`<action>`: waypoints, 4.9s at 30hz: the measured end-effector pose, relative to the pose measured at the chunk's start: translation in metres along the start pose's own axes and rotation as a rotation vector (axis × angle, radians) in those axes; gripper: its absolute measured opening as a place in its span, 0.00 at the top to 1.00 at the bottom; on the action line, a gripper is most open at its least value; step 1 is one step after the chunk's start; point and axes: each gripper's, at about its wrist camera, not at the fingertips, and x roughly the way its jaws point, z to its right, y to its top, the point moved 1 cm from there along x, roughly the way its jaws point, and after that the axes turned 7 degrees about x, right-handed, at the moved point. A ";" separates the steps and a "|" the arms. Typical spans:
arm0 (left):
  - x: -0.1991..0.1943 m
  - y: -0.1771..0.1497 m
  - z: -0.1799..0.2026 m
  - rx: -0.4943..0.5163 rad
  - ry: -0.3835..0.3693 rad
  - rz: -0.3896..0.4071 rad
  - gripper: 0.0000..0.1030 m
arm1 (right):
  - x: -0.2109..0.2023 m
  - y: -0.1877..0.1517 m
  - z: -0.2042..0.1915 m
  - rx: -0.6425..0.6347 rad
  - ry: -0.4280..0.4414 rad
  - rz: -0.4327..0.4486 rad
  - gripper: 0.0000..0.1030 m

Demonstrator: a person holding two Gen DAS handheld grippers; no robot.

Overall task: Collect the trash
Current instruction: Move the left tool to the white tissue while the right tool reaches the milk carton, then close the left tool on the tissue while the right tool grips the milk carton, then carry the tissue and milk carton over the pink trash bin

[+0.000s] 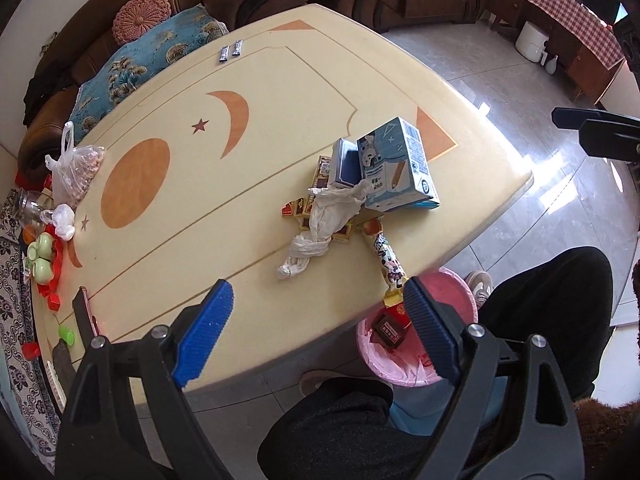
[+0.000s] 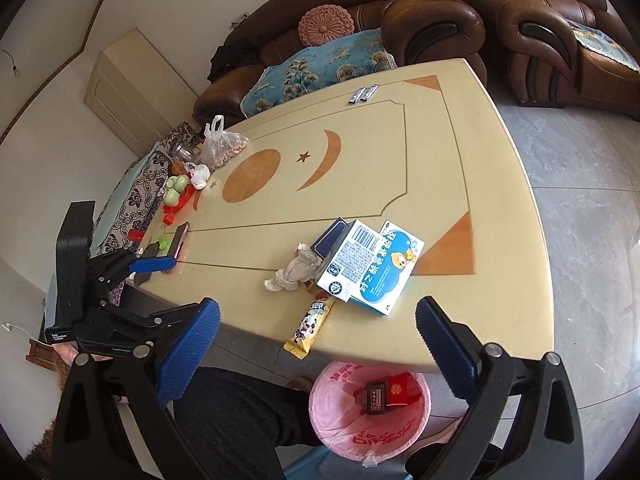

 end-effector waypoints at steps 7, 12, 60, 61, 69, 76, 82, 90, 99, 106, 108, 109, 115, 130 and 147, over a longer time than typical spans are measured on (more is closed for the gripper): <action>0.051 0.008 -0.005 0.041 0.010 -0.070 0.18 | 0.047 0.006 0.014 0.049 0.019 -0.080 0.07; 0.091 0.014 -0.012 0.051 0.003 -0.122 0.18 | 0.084 0.014 0.022 0.068 0.026 -0.131 0.07; 0.144 0.003 -0.044 -0.090 -0.149 -0.195 0.68 | 0.143 0.040 0.027 0.100 0.054 -0.170 0.56; 0.141 0.001 -0.045 -0.094 -0.148 -0.189 0.68 | 0.138 0.040 0.027 0.097 0.051 -0.160 0.56; 0.117 -0.003 -0.056 -0.145 -0.121 -0.155 0.68 | 0.111 0.043 0.018 0.038 -0.010 -0.107 0.56; 0.079 -0.005 -0.048 -0.144 -0.079 -0.101 0.68 | 0.085 0.032 -0.001 -0.038 -0.042 -0.078 0.56; 0.047 -0.009 -0.034 -0.123 -0.038 -0.063 0.68 | 0.060 0.017 -0.013 -0.073 -0.060 -0.058 0.56; 0.008 -0.027 -0.008 -0.116 -0.014 -0.020 0.68 | 0.023 -0.017 -0.026 -0.122 -0.074 -0.036 0.56; -0.008 -0.051 0.028 -0.128 -0.030 0.023 0.68 | -0.002 -0.065 -0.033 -0.164 -0.076 -0.037 0.57; 0.002 -0.069 0.064 -0.113 -0.062 0.024 0.68 | -0.006 -0.100 -0.038 -0.190 -0.072 -0.046 0.58; 0.005 -0.073 0.070 -0.116 -0.080 0.031 0.68 | -0.006 -0.107 -0.038 -0.196 -0.081 -0.043 0.58; 0.007 -0.075 0.073 -0.120 -0.084 0.033 0.68 | -0.006 -0.111 -0.038 -0.201 -0.083 -0.046 0.58; 0.020 -0.089 0.084 -0.121 -0.093 0.033 0.68 | 0.000 -0.131 -0.032 -0.208 -0.113 -0.052 0.58; 0.088 -0.125 0.103 -0.192 -0.177 -0.055 0.68 | 0.045 -0.174 0.000 -0.180 -0.177 -0.112 0.58; 0.184 -0.137 0.151 -0.177 -0.246 -0.184 0.68 | 0.111 -0.208 0.053 -0.115 -0.280 -0.187 0.58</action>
